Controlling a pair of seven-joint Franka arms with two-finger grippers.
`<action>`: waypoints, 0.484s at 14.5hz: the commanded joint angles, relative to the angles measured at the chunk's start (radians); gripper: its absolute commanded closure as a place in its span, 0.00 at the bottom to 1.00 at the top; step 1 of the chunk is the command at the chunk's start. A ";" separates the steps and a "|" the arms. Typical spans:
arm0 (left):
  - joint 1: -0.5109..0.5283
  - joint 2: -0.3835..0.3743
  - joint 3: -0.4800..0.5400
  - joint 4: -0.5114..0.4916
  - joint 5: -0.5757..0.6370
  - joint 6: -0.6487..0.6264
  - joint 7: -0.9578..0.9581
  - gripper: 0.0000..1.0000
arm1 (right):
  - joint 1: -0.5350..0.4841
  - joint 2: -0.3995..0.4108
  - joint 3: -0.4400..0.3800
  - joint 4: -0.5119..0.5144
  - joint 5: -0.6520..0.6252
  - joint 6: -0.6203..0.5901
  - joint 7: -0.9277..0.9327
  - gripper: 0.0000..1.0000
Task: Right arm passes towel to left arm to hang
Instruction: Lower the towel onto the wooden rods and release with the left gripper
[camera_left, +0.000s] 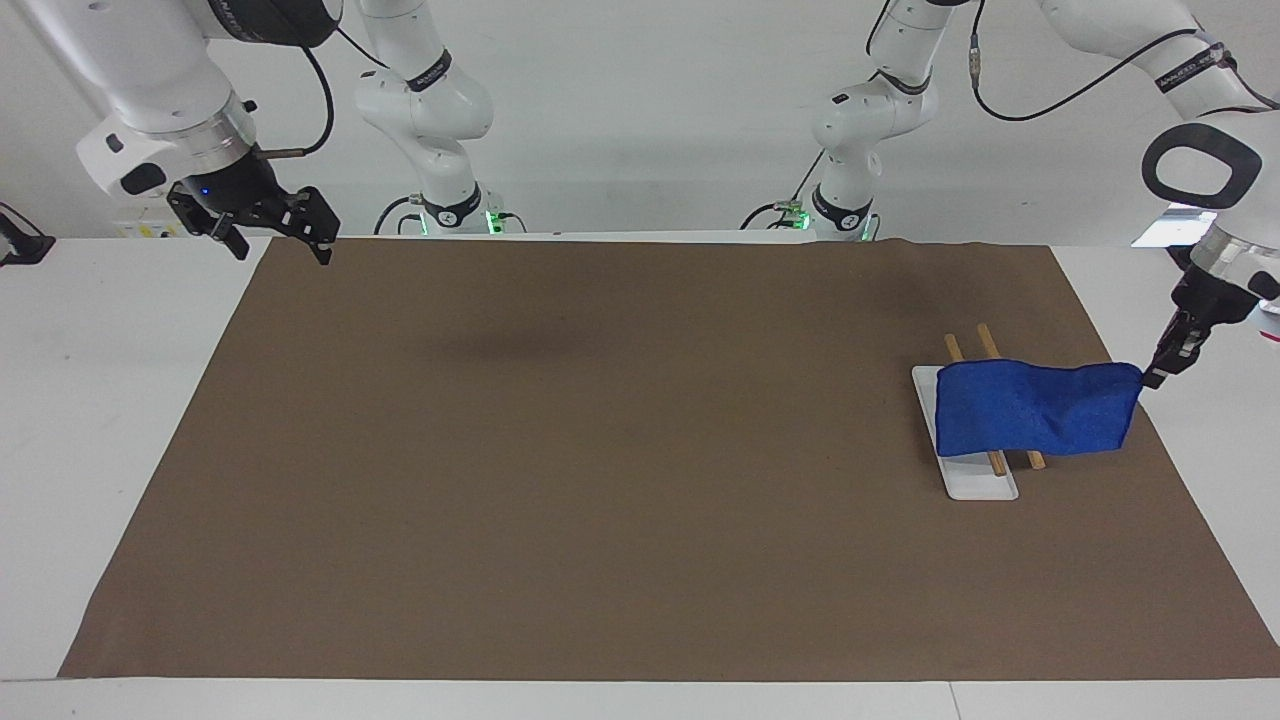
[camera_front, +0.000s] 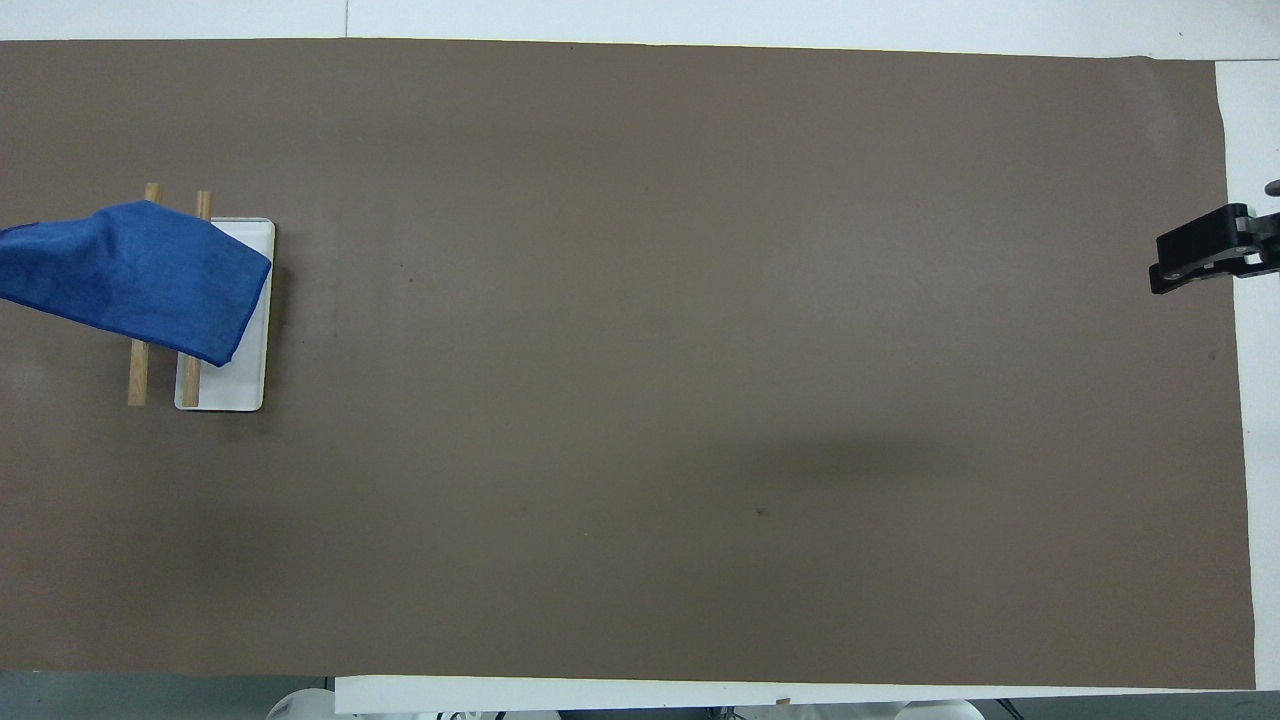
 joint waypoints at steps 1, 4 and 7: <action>0.037 -0.020 -0.006 -0.103 0.016 0.109 0.047 0.99 | -0.029 -0.020 0.006 -0.022 -0.013 -0.007 -0.037 0.00; 0.038 -0.012 -0.006 -0.168 0.015 0.164 0.076 0.97 | -0.034 -0.023 0.006 -0.025 -0.013 -0.020 -0.041 0.00; 0.038 -0.012 -0.006 -0.188 0.016 0.178 0.094 0.53 | -0.052 -0.078 0.006 -0.106 -0.013 0.007 -0.044 0.00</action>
